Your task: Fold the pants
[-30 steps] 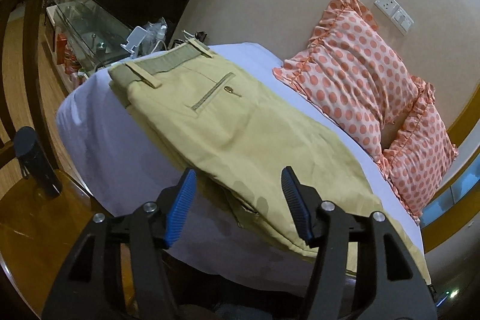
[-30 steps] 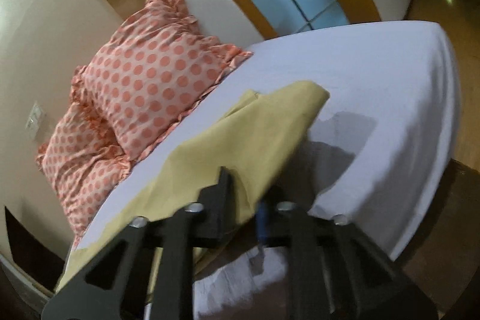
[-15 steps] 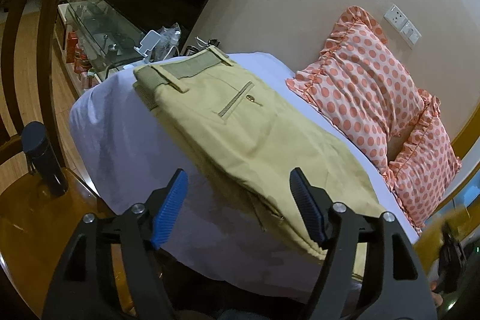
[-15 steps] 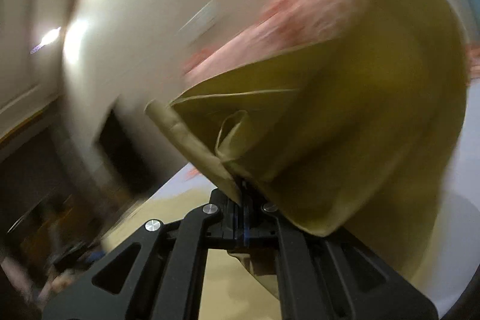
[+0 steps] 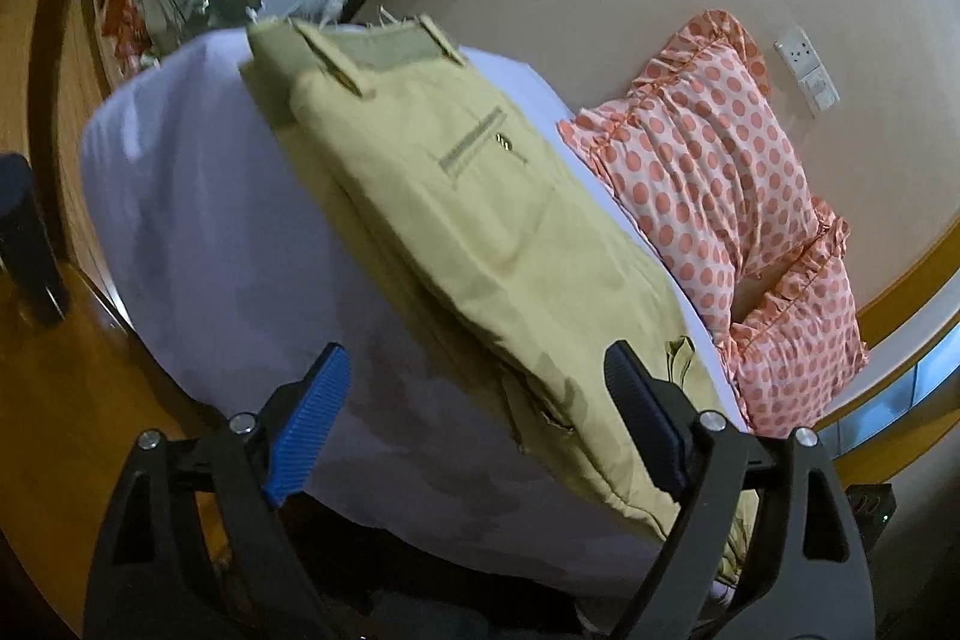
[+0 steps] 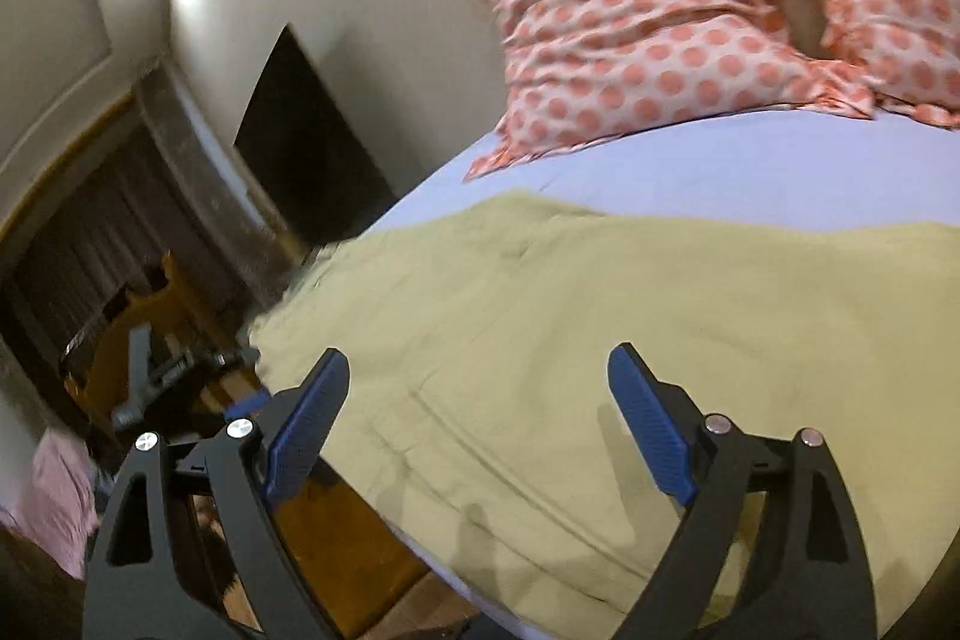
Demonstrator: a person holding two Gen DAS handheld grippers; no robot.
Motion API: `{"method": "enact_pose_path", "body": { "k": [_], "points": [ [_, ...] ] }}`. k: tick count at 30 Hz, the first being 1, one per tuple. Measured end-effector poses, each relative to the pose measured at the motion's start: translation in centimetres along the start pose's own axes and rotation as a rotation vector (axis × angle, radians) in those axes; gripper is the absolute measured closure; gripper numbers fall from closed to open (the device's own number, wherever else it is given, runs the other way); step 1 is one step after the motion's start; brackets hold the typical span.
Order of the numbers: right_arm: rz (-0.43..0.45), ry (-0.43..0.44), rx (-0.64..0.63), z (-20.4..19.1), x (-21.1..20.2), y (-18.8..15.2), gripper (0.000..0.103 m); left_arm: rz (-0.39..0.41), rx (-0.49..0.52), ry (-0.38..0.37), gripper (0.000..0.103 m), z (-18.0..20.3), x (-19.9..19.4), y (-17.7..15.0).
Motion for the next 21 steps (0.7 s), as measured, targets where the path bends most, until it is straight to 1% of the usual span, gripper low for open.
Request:
{"method": "enact_pose_path", "body": {
  "k": [2,5,10,13,15,16,17,18,19,21],
  "points": [
    [0.001,0.003,0.023,0.4,-0.4,-0.7,0.013,-0.011,0.010,-0.003,0.017,0.5,0.6,-0.2],
    [-0.016,0.009,0.052,1.1,0.1,-0.6,0.013,-0.028,0.009,-0.019,0.017,1.6,1.4,-0.2],
    [-0.040,0.013,0.074,1.5,0.9,-1.1,0.013,-0.013,0.029,-0.022,0.016,3.9,1.3,0.5],
    [-0.044,0.014,0.086,1.8,1.0,-1.3,0.013,-0.016,-0.003,-0.033,0.016,4.1,1.6,1.5],
    [-0.045,0.018,0.093,2.0,0.9,-1.4,0.013,-0.014,-0.026,-0.012,0.016,3.6,1.8,2.5],
    [-0.045,0.019,0.096,2.1,0.9,-1.5,0.013,0.002,-0.041,-0.005,0.016,3.1,2.0,3.3],
    [-0.043,0.022,0.099,2.2,0.8,-1.6,0.013,0.015,-0.064,0.017,0.021,2.4,2.0,4.0],
    [-0.043,0.021,0.100,2.2,0.8,-1.6,0.013,0.028,-0.095,0.016,0.023,1.7,2.1,4.8],
    [-0.044,0.018,0.101,2.4,0.6,-1.6,0.012,0.051,-0.148,-0.006,0.024,0.7,2.1,5.9],
    [-0.041,0.007,0.106,2.8,0.2,-1.7,0.011,0.072,-0.191,0.001,0.037,-0.4,2.3,7.3]
  ]
}}
Point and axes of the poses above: each gripper's, at about its wrist camera, not at the fingertips, and x roughly the way its jaws point, z to its right, y to its top, the point moved 4 cm from there along x, roughly the way its jaws point, and after that the axes turned 4 degrees about -y, right-handed, at the moved point
